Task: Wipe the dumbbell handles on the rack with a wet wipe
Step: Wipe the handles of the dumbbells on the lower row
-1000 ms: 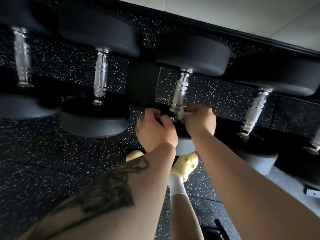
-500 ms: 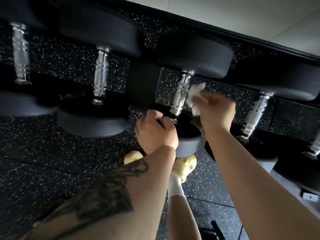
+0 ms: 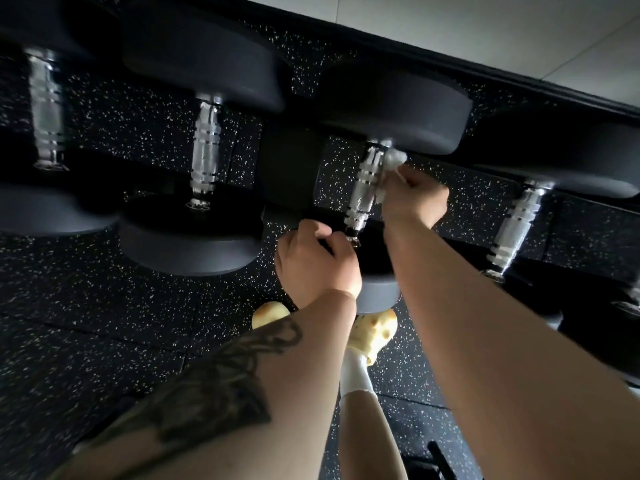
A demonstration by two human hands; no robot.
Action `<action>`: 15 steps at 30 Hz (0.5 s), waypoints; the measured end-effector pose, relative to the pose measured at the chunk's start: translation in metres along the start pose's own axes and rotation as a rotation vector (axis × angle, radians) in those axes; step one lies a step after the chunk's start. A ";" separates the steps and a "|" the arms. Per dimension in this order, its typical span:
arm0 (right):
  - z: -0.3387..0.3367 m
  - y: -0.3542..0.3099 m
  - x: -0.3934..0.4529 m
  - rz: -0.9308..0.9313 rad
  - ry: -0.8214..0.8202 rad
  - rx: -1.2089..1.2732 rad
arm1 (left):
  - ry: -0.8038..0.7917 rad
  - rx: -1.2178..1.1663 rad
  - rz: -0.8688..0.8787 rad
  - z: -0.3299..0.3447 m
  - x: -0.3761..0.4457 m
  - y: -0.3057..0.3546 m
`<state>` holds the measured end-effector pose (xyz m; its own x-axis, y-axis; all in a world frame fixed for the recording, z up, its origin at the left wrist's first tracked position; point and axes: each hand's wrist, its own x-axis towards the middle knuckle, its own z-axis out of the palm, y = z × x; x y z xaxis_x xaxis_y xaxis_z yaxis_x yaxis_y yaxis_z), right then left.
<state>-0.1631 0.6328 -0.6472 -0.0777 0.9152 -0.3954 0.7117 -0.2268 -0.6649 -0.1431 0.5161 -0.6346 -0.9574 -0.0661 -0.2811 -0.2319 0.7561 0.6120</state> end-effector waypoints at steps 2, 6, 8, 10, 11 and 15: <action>-0.002 0.000 0.004 -0.110 -0.056 -0.084 | 0.000 0.008 0.002 0.000 0.000 0.000; -0.019 0.020 -0.024 -0.531 -0.124 -0.207 | 0.050 -0.018 0.029 0.001 0.001 0.000; -0.027 0.037 -0.034 -0.797 -0.315 -0.290 | 0.035 -0.018 0.017 0.001 0.000 0.000; -0.029 0.034 -0.029 -0.934 -0.413 -0.382 | 0.035 -0.014 0.012 0.001 0.000 0.000; -0.027 0.026 -0.021 -0.971 -0.380 -0.396 | 0.031 -0.008 0.007 0.000 0.000 0.001; -0.022 0.000 -0.002 -1.001 -0.173 -0.340 | 0.000 0.008 -0.016 -0.001 0.000 0.002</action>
<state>-0.1479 0.6384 -0.6330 -0.8128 0.5680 0.1292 0.4249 0.7298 -0.5355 -0.1436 0.5172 -0.6322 -0.9537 -0.0785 -0.2905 -0.2457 0.7603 0.6013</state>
